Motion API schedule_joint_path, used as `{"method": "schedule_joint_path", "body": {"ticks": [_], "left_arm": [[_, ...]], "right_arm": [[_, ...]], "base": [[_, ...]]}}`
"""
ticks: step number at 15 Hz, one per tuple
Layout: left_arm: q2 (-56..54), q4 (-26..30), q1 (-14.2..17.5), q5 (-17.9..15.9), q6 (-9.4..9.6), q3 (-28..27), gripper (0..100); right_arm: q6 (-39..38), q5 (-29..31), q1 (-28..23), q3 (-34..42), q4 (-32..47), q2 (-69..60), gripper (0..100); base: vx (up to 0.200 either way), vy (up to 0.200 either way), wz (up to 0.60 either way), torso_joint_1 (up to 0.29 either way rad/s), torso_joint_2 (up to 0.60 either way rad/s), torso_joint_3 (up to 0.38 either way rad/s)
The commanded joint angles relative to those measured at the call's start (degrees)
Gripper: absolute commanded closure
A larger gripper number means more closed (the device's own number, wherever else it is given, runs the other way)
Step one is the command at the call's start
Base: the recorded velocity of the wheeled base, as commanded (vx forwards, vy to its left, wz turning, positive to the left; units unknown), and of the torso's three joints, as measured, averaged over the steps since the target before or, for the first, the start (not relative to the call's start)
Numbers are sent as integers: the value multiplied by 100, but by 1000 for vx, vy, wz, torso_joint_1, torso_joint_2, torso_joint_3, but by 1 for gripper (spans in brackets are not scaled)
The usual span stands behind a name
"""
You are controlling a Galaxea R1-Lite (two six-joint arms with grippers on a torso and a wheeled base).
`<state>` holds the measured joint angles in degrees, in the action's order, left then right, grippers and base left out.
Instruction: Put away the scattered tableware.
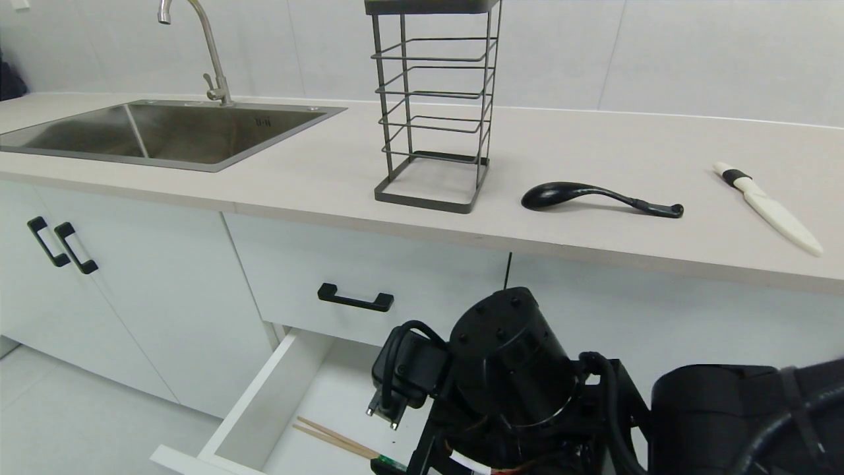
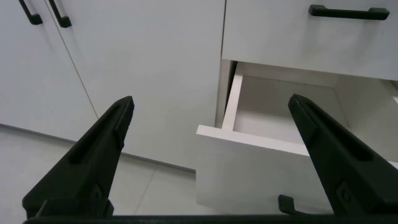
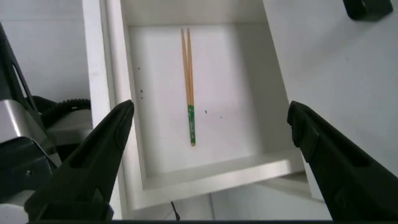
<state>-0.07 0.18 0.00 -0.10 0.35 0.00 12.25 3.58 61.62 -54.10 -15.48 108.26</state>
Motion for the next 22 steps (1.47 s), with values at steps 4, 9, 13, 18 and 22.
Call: {"method": "schedule_joint_path", "body": {"ticks": [4,9,13,18,22], "left_arm": [[7,-1,0,1,0,0,0],[7,-1,0,1,0,0,0],[7,-1,0,1,0,0,0],[7,-1,0,1,0,0,0],[7,-1,0,1,0,0,0]], "right_arm": [[120,28,-10,743,-983,-165,0],[533,28,-19,1007,-1282,-148,0],[533,28,-10,1095,-1282,-148,0],[533,28,-1,1147,-1282,-148,0],[524,28,-1,1147,-1273,-139,0]], "base": [[0,0,0,0,0,0],[0,0,0,2,-58,-87],[0,0,0,28,-438,-353],[0,0,0,111,-455,-351],[0,0,0,143,-474,-336]]}}
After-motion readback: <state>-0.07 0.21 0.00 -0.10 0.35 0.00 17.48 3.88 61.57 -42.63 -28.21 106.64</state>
